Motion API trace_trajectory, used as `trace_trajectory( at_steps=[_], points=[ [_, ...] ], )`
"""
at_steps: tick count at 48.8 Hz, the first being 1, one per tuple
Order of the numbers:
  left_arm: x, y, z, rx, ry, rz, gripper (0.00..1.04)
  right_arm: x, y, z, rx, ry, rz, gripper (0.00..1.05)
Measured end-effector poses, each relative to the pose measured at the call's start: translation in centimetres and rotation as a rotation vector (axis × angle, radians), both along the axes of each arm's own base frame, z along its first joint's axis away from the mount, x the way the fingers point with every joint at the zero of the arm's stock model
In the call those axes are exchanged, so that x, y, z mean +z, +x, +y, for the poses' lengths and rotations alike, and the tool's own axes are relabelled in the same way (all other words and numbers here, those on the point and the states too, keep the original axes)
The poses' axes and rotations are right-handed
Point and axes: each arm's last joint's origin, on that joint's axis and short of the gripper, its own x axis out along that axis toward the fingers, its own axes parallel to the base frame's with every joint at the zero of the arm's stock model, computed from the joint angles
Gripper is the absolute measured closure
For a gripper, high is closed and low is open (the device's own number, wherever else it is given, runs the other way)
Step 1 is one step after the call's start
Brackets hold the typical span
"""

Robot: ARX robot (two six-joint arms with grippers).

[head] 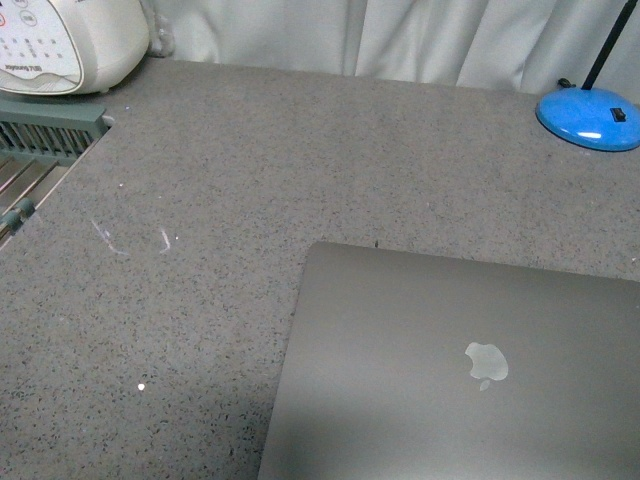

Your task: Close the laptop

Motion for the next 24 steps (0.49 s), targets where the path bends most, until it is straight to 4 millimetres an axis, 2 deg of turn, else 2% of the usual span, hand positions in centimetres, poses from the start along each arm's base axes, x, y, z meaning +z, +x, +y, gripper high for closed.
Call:
trace_trajectory(
  at_steps=[15,24],
  points=[
    [0.0,-0.4,0.0,0.0,0.0,0.0,1.01,-0.5,-1.0,0.0,0.001,-0.001,0.035,1.04],
    [-0.4,-1.5,0.0,-0.001,0.002,0.013,1.01,-0.2,-1.3,0.0,0.0,-0.001,0.002,1.04]
  ],
)
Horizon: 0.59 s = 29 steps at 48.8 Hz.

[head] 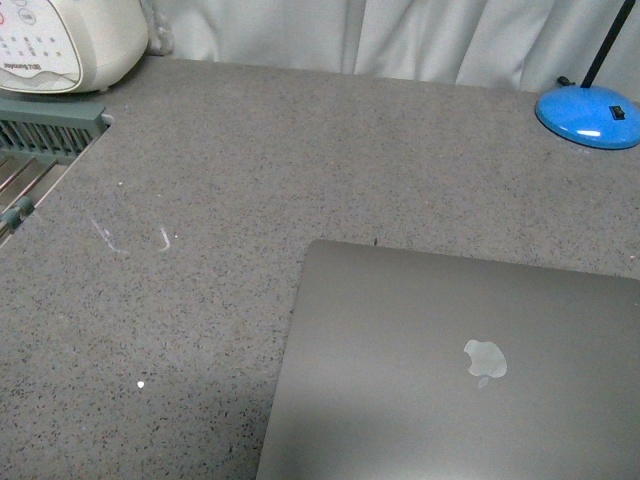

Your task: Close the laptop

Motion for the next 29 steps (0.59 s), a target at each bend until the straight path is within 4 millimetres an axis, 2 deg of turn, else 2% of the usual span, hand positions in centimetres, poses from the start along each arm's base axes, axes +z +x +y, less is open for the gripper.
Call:
trace_trajectory(
  at_steps=[29],
  points=[
    [0.03,-0.08,0.0,0.0,0.0,-0.006,1.01,-0.06,0.01,0.0,0.001,0.0,0.005,1.04]
  ],
)
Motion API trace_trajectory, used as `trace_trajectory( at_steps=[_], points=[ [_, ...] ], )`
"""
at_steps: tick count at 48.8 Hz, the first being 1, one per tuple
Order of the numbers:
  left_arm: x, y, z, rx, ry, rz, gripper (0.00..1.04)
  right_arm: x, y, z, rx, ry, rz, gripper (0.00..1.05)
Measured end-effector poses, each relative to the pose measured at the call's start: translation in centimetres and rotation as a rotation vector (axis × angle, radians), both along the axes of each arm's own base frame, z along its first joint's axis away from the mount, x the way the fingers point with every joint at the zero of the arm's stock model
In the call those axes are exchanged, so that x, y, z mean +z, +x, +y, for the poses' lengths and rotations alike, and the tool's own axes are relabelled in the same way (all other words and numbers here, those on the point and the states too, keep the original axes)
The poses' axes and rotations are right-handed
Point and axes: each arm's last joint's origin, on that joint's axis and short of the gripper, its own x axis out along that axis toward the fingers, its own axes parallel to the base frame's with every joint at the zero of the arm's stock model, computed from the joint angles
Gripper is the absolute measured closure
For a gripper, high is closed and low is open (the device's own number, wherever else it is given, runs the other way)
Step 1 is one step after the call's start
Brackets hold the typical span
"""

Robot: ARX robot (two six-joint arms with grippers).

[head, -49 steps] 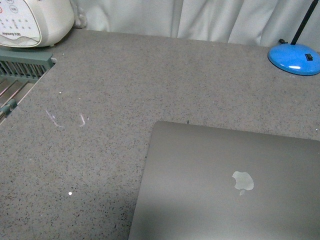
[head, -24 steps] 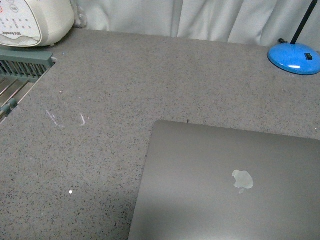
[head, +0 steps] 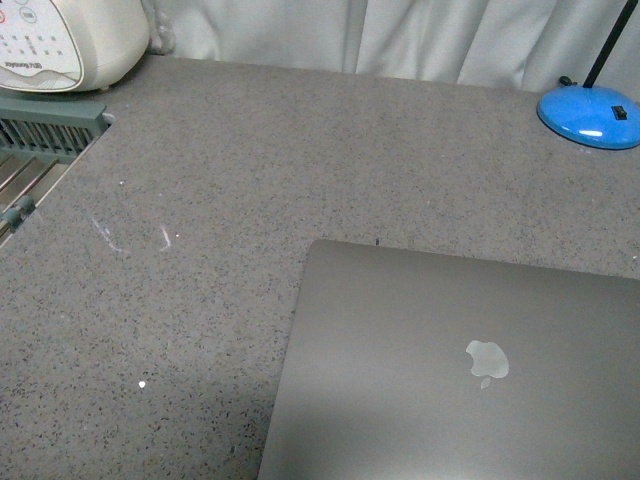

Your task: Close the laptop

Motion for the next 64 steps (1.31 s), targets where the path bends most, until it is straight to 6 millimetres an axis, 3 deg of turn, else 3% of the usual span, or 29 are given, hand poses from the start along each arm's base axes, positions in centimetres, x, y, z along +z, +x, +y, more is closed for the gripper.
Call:
trace_trajectory(
  at_steps=[3,9,14,24,28,64],
  points=[
    [0.0,0.0,0.0,0.0,0.0,0.0,0.88,0.02,-0.01,0.0,0.0,-0.002,-0.001,0.96],
    [0.0,0.0,0.0,0.0,0.0,0.0,0.63,0.01,0.0,0.0,0.0,-0.002,-0.001,0.72],
    [0.0,0.0,0.0,0.0,0.0,0.0,0.48,0.02,-0.01,0.0,0.0,-0.002,-0.001,0.55],
    [0.0,0.0,0.0,0.0,0.0,0.0,0.06,0.02,-0.01,0.0,0.0,-0.002,-0.001,0.13],
    [0.0,0.0,0.0,0.0,0.002,0.0,0.07,0.02,-0.01,0.0,0.0,-0.001,-0.001,0.07],
    [0.0,0.0,0.0,0.0,0.002,0.0,0.06,0.02,-0.01,0.0,0.0,-0.002,-0.001,0.09]
  ],
)
